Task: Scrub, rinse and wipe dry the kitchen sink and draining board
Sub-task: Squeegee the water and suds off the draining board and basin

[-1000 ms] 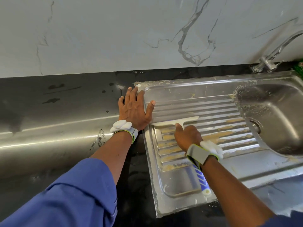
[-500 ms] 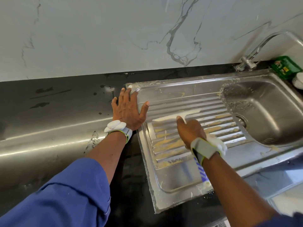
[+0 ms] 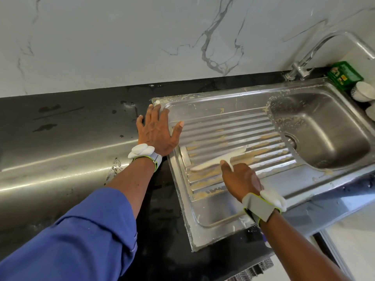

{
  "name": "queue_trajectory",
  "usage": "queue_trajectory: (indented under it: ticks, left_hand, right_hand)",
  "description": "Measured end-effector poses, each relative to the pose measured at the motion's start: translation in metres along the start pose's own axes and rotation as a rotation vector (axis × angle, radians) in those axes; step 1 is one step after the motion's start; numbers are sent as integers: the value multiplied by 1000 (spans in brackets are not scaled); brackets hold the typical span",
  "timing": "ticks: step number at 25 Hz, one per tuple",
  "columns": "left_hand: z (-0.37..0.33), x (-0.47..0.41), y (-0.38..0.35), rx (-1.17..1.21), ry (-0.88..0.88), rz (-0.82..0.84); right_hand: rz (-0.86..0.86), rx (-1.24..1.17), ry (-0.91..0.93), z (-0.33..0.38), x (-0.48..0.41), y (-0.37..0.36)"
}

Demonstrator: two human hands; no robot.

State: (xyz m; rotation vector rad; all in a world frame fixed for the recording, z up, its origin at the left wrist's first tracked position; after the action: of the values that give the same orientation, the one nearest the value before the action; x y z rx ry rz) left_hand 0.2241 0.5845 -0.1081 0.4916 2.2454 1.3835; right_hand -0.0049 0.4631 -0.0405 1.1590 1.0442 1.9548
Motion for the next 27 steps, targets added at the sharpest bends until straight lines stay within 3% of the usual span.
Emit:
queue_trajectory:
  ticks: [5, 10, 15, 18, 23, 27]
  left_hand:
    - [0, -1, 1, 0, -11, 23]
    - [-1, -2, 2, -3, -12, 38]
    - [0, -2, 1, -25, -11, 58]
    - [2, -2, 2, -9, -34, 63]
    - [3, -1, 1, -17, -47, 74]
    - [1, -2, 1, -33, -43, 97]
  right_hand:
    - [-32, -37, 43, 46, -40, -4]
    - [-10, 112, -6, 2, -16, 2]
    - [-65, -51, -15, 21, -45, 21]
    - [-17, 57, 88, 40, -54, 11]
    - [-14, 325, 116, 5, -18, 20]
    - [-106, 95, 47, 17, -34, 25]
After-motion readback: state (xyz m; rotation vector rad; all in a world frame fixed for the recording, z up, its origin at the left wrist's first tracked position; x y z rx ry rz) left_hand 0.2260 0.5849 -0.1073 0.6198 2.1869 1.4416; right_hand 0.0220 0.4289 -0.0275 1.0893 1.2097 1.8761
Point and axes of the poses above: each hand's wrist, its own x-axis away from the middle knuckle, its own y-axis out of the back of the hand, z = x × y, the point moved 1 cm from there along -x, towards the middle knuckle, and after that the axes turned 1 degree about y, right-handed, at the moved point
